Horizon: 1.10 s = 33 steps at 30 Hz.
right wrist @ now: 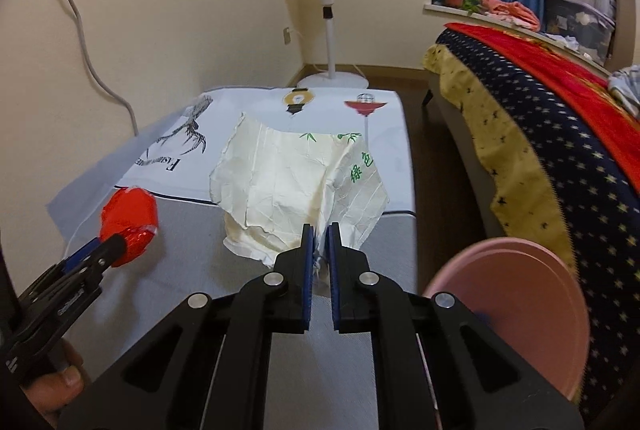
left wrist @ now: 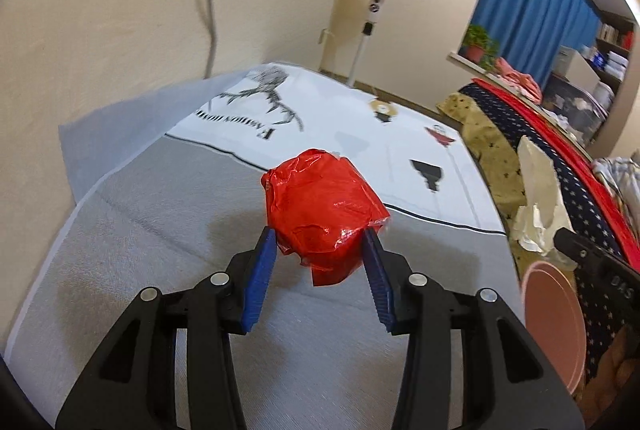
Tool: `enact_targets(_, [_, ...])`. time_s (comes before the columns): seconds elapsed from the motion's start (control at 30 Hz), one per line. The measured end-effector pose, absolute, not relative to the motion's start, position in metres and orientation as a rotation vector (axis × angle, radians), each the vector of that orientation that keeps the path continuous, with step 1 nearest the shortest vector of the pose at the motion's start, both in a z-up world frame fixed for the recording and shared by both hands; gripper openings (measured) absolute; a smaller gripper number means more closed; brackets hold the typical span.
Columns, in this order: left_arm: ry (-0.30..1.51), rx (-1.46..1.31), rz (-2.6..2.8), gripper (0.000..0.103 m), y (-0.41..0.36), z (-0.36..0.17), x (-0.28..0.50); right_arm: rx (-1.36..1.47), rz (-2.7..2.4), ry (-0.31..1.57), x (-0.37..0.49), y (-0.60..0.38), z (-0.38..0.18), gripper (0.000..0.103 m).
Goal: Collect trash
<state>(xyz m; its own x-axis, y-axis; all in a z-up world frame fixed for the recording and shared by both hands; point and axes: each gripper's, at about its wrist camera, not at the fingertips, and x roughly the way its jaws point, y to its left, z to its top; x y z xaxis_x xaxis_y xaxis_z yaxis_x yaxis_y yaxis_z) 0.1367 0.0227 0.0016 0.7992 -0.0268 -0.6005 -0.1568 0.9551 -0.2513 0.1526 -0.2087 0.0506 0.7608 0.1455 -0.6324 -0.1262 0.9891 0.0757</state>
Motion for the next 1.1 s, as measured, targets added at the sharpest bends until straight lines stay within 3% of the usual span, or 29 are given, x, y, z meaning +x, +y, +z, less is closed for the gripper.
enact_targets(0.53, [0.587,-0.18,-0.048,0.04,-0.034,0.036,0.09,0.064,0.065,0.591,0.069,-0.299,0.11,0.008])
enact_targets(0.57, [0.585,-0.175,-0.054,0.029,-0.036,0.036,0.088,0.072,0.06,0.584,0.064,-0.305,0.111,0.008])
enact_targets(0.6, [0.589,-0.167,-0.066,0.024,-0.039,0.037,0.086,0.078,0.054,0.58,0.061,-0.308,0.111,0.008])
enact_targets(0.77, [0.598,-0.13,-0.093,0.011,-0.052,0.035,0.08,0.17,0.023,0.592,0.047,-0.333,0.097,0.008])
enact_targets(1.1, [0.679,-0.217,-0.046,0.012,-0.028,0.007,0.08,0.225,0.016,0.592,0.042,-0.349,0.084,0.008])
